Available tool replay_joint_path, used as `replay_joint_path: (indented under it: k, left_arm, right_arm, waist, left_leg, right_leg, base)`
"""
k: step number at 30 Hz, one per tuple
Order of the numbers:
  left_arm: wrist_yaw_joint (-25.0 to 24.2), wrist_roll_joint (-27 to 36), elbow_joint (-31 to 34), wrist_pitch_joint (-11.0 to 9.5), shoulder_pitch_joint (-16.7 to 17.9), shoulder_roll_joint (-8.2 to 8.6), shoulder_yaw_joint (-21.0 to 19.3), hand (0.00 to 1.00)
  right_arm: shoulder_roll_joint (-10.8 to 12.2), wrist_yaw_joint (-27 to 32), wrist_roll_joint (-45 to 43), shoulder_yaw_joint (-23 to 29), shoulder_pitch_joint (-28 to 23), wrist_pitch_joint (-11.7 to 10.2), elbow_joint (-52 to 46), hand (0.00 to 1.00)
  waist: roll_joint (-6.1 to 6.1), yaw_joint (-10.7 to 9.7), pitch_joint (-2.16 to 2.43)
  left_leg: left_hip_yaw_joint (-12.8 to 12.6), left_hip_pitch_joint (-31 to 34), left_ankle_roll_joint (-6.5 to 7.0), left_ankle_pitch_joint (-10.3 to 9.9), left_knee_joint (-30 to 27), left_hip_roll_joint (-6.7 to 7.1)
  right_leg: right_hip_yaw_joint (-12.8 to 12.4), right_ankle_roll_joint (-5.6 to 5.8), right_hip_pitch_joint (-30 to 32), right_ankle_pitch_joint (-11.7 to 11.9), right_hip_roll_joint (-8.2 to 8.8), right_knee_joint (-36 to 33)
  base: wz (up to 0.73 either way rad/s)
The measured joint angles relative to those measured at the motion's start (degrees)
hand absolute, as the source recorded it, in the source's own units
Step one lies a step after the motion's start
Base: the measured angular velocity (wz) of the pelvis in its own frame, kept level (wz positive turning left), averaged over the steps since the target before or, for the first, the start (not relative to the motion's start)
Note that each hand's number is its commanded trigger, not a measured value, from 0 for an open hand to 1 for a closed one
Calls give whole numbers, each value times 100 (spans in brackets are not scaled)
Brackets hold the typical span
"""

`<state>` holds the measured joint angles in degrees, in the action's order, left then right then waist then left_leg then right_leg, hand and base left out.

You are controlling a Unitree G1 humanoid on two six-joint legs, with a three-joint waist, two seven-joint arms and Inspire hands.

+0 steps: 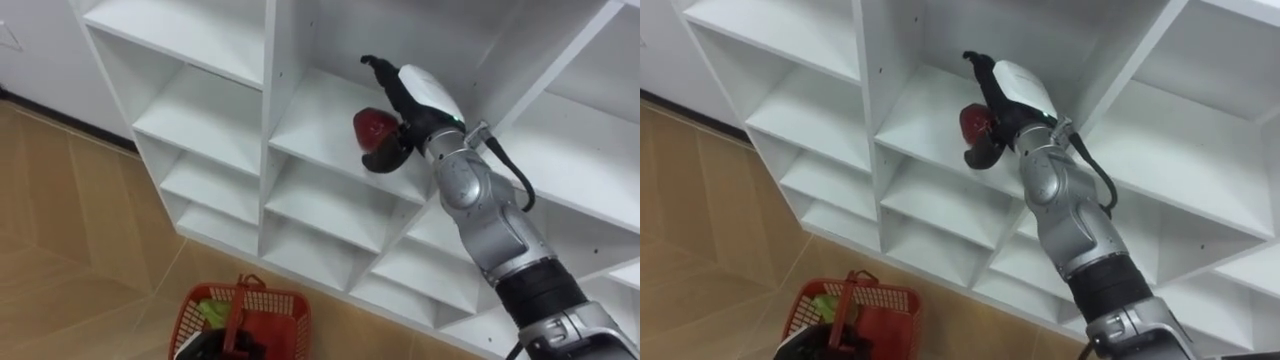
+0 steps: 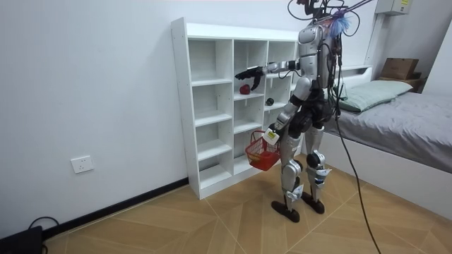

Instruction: Collect fruits from the closet

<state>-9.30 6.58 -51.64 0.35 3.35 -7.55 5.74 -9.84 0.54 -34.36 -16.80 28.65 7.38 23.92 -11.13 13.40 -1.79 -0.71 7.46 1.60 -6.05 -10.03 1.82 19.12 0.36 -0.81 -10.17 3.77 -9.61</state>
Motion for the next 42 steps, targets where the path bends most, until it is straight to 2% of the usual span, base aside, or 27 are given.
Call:
replay_joint_path:
  k: [19, 26, 29, 42]
  left_arm:
    - [-131, -51, 5, 41, -84, 7, -4, 100]
    - [-139, -49, 5, 97, -145, -35, 0, 100]
    - [-139, -50, 5, 98, -160, -50, 1, 100]
    - [-138, -49, 5, 112, -196, -35, 8, 100]
  right_arm:
    - [-70, -1, 3, 4, 15, 23, 361, 0]
    - [-157, -30, 2, -1, 220, 24, 643, 0]
    - [-156, -43, 1, -22, 255, 26, 650, 0]
    - [-158, -37, 0, -207, 516, 143, 912, 0]
  waist:
    - [-36, 98, -13]
    - [-109, 107, -45]
    - [-143, 117, -42]
    - [-143, 115, -41]
  left_leg:
    - [5, 228, -5, 6, 13, -2]
    - [16, 253, -7, 7, -24, -5]
    - [22, 289, -7, 7, -50, -3]
    - [66, 326, -15, 12, -108, -2]
  right_leg:
    - [3, 0, 232, 0, 0, -5]
    - [-1, 0, 233, 0, -7, -6]
    - [-1, 0, 260, 0, -5, -6]
    - [3, -1, 257, 0, -17, -7]
  base:
    - [0]
    - [1]
    - [1]
    - [1]
